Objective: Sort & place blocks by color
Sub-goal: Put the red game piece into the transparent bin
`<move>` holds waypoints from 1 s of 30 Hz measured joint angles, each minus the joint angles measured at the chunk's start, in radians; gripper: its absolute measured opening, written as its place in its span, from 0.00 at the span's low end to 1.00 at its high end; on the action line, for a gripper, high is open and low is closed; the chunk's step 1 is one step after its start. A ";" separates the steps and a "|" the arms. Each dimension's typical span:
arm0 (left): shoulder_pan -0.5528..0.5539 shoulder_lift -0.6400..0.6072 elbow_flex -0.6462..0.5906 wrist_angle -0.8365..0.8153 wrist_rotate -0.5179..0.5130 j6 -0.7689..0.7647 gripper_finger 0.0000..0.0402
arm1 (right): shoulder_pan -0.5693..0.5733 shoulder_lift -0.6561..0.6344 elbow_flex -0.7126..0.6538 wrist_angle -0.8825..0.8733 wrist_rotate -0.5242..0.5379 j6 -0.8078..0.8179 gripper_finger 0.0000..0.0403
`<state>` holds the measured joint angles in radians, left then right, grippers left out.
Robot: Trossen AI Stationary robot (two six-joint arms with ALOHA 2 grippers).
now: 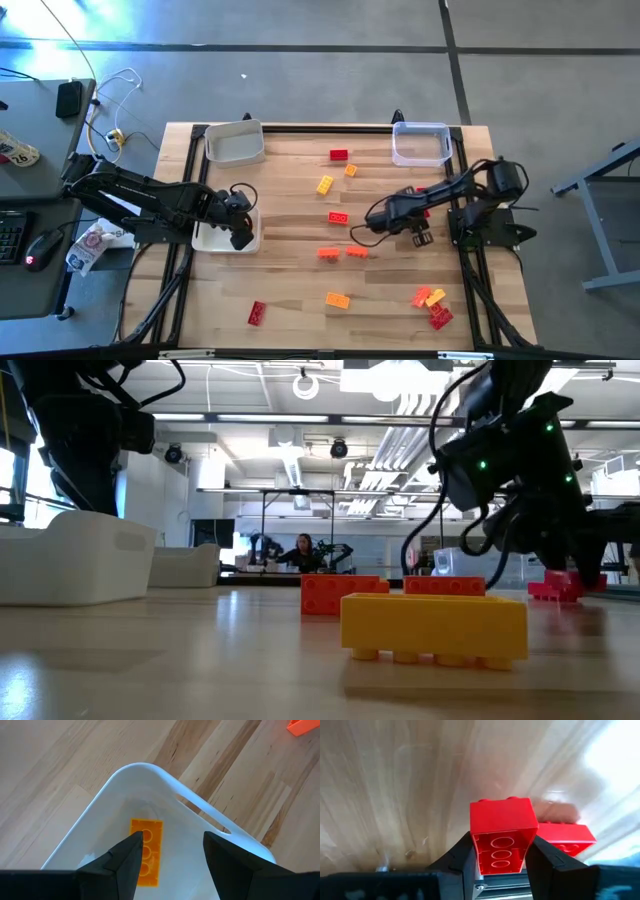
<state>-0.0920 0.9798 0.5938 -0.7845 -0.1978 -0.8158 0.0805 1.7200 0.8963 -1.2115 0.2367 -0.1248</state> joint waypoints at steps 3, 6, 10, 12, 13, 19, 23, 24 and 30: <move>0.000 0.000 0.000 0.000 0.000 0.000 0.49 | 0.000 -0.050 0.000 0.000 0.026 0.017 0.27; 0.000 0.000 0.000 0.000 0.000 0.000 0.49 | 0.000 -0.109 0.000 0.000 0.059 0.032 0.27; 0.000 0.000 0.000 0.000 0.000 0.000 0.49 | 0.000 -0.195 0.000 0.010 0.123 0.067 0.27; 0.000 0.000 0.000 0.001 0.000 0.000 0.49 | -0.001 -0.242 0.000 0.026 0.161 0.098 0.27; 0.000 0.000 0.000 0.003 0.000 -0.001 0.49 | -0.002 -0.264 0.000 0.038 0.177 0.116 0.27; 0.000 0.000 0.000 0.030 0.000 0.002 0.49 | -0.036 -0.398 0.000 0.134 0.246 0.286 0.27; 0.000 0.000 0.000 0.056 0.000 0.031 0.49 | -0.084 -0.464 0.000 0.168 0.272 0.419 0.27; 0.000 0.000 0.000 0.059 0.000 0.031 0.49 | -0.098 -0.477 0.000 0.174 0.272 0.447 0.27; 0.000 0.000 0.000 0.062 0.000 0.031 0.49 | -0.190 -0.512 0.000 0.214 0.288 0.542 0.27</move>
<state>-0.0920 0.9798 0.5938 -0.7228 -0.1978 -0.7845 -0.1091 1.2083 0.8967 -0.9979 0.5248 0.4172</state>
